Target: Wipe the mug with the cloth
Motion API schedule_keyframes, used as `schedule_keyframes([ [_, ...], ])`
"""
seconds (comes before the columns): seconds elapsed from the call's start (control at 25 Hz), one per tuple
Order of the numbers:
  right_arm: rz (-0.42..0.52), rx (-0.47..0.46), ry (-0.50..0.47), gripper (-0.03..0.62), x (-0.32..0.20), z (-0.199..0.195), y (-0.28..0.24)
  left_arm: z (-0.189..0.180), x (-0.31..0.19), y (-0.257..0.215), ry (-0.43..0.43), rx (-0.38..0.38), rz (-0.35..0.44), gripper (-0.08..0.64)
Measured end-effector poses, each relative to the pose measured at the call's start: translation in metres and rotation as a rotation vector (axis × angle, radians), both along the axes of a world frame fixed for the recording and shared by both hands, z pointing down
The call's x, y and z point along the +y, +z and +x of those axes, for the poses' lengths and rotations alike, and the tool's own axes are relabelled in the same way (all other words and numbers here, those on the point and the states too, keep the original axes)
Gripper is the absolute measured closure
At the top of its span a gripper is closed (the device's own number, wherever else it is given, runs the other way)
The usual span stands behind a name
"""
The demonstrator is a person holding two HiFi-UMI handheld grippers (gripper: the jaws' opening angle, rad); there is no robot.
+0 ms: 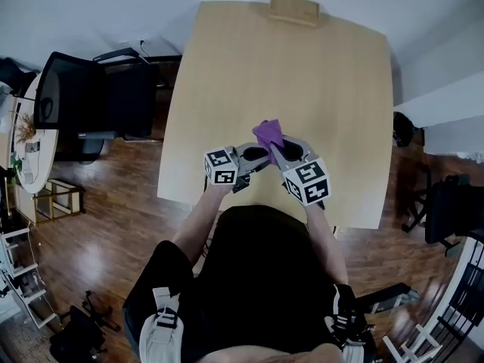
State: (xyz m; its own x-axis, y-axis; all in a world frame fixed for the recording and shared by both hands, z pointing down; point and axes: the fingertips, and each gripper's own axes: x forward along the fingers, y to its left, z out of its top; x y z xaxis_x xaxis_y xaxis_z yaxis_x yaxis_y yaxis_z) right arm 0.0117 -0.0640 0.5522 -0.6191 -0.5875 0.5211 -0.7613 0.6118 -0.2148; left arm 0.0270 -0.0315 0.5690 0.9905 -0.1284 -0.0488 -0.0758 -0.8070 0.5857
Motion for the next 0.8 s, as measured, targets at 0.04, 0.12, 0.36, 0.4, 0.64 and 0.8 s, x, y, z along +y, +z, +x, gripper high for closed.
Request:
schedule_keyframes([
  [0.04, -0.007, -0.012, 0.026, 0.529, -0.002, 0.008, 0.002, 0.0, 0.001, -0.002, 0.002, -0.004, 0.011, 0.518],
  [0.12, -0.03, -0.022, 0.104, 0.529, -0.01, 0.037, 0.011, -0.004, -0.001, -0.007, -0.007, -0.001, 0.007, 0.518],
  [0.36, -0.038, -0.023, 0.38, 0.529, -0.022, 0.132, 0.019, -0.02, -0.016, -0.005, -0.071, 0.077, -0.132, 0.518],
  [0.4, 0.007, -0.06, 0.368, 0.529, -0.022, 0.126, 0.0, -0.021, -0.02, -0.005, -0.081, 0.096, -0.177, 0.518],
  [0.64, 0.079, -0.083, 0.035, 0.529, 0.001, 0.009, -0.038, -0.007, -0.021, -0.018, -0.068, 0.134, -0.264, 0.517],
  [0.8, 0.04, -0.044, 0.051, 0.529, -0.002, 0.018, -0.017, -0.004, -0.014, -0.028, -0.028, 0.131, -0.2, 0.517],
])
